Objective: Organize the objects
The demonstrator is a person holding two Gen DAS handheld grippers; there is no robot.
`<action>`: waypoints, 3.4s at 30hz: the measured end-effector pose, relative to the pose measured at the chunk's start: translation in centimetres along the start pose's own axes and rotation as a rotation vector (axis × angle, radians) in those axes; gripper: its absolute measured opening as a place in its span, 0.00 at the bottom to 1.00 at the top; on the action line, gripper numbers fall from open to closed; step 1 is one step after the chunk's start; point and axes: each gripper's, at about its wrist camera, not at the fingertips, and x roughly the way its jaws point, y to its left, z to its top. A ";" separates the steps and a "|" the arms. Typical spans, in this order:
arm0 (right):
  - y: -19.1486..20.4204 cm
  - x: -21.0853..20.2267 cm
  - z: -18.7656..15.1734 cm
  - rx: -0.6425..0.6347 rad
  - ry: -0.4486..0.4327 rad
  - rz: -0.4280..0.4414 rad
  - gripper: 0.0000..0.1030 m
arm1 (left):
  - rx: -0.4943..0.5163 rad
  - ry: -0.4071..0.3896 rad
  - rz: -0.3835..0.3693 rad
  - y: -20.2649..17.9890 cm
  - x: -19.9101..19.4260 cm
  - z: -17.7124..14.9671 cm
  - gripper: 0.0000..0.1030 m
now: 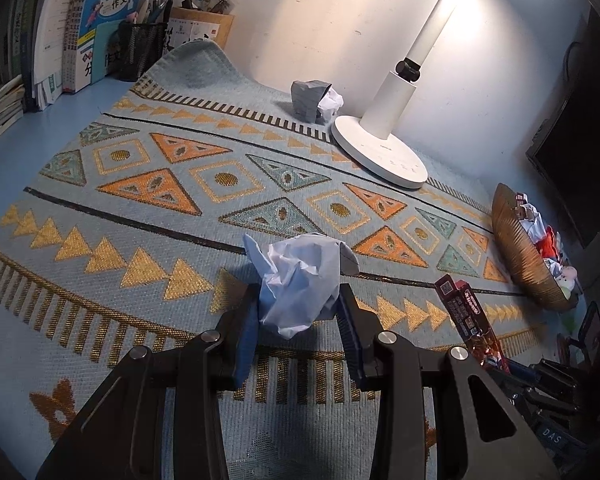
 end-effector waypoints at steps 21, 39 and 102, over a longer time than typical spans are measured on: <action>-5.7 -12.6 1.1 0.090 -0.271 0.116 0.16 | 0.249 -0.022 -0.081 -11.3 -2.0 3.4 0.32; -5.6 -5.3 -2.3 0.139 -0.096 0.130 0.16 | 0.127 0.088 0.093 -6.3 6.6 5.1 0.28; -11.0 -17.4 -0.2 0.376 -0.355 0.007 0.71 | 0.191 -0.016 0.013 -12.7 -0.1 3.0 0.86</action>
